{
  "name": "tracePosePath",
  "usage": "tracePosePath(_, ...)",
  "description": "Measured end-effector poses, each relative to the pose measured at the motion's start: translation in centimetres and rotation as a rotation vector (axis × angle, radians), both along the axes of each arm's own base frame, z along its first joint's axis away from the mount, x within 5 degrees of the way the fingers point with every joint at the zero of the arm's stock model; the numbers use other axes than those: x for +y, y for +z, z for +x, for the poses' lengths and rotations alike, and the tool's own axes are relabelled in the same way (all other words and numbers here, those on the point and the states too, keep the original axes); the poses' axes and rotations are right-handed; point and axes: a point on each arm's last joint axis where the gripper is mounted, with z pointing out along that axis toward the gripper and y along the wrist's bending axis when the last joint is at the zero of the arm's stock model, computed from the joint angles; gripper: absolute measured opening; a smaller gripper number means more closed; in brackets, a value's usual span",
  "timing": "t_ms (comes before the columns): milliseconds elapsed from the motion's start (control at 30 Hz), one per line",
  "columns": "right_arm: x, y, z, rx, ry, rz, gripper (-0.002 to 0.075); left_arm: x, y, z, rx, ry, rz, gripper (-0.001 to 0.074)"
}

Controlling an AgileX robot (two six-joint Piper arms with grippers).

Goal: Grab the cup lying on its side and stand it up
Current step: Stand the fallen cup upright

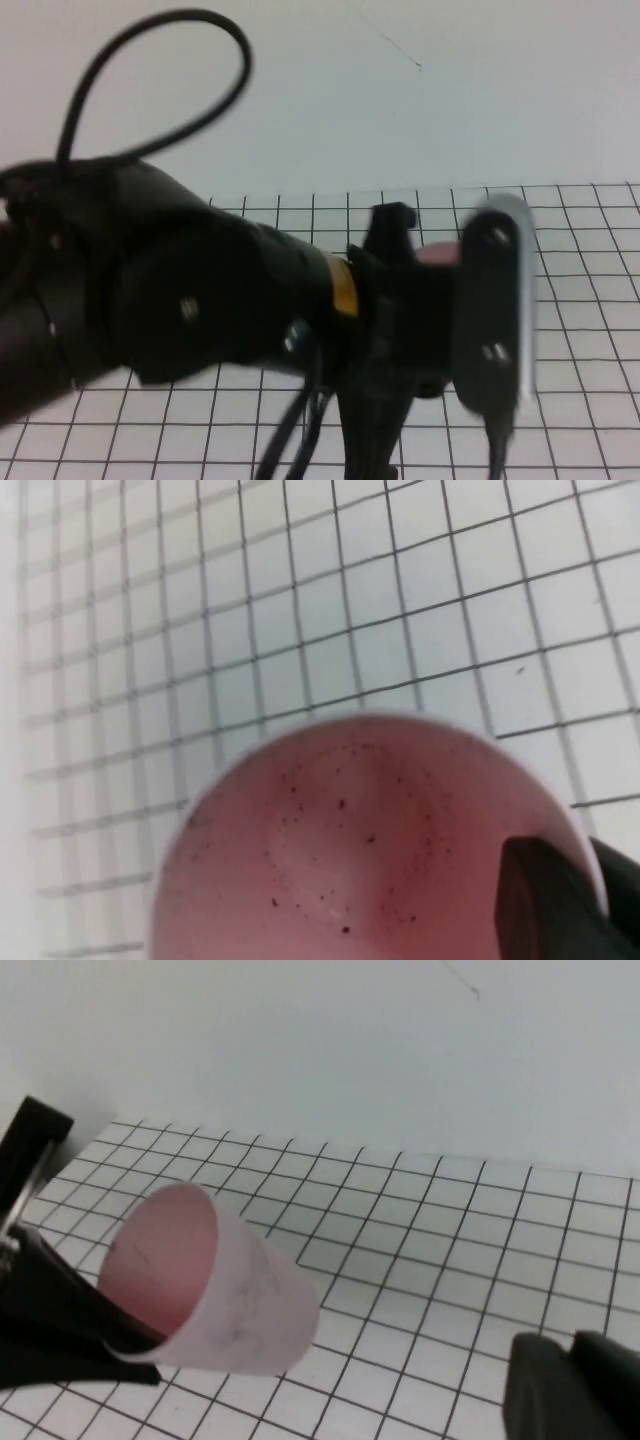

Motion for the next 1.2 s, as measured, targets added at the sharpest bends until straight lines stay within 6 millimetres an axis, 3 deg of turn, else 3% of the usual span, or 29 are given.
tracePosePath(100,0.3,1.2,0.9,0.009,0.033,0.010,0.0073,-1.3,0.2,-1.8,-0.228,-0.125,0.105,0.0001)
tracePosePath(267,1.7,1.8,2.3,0.055,0.243,0.017,0.0186,-3.0,0.4,-4.1,-0.542,-0.256,0.193,0.0001)
tracePosePath(400,2.2,1.3,3.6,0.080,0.341,0.008,0.0298,-3.6,0.3,-4.6,-0.596,-0.257,0.207,0.0001)
tracePosePath(533,2.6,1.1,4.5,0.046,0.412,-0.014,0.0344,-4.0,-0.1,-4.7,-0.597,-0.270,0.219,0.0001)
tracePosePath(800,3.7,0.3,6.6,0.006,0.495,-0.081,0.0354,-4.7,-0.9,-4.6,-0.588,-0.279,0.229,0.0001)
tracePosePath(1033,4.4,-1.2,8.3,-0.010,0.547,-0.261,0.0353,-4.9,-1.0,-4.5,-0.595,-0.284,0.227,0.0001)
tracePosePath(1100,4.6,-1.8,8.8,0.002,0.556,-0.317,0.0331,-4.9,-0.9,-4.5,-0.598,-0.286,0.219,0.0001)
tracePosePath(1200,4.9,-2.1,9.0,0.011,0.575,-0.342,0.0227,-5.1,-0.8,-4.6,-0.606,-0.293,0.195,0.0002)
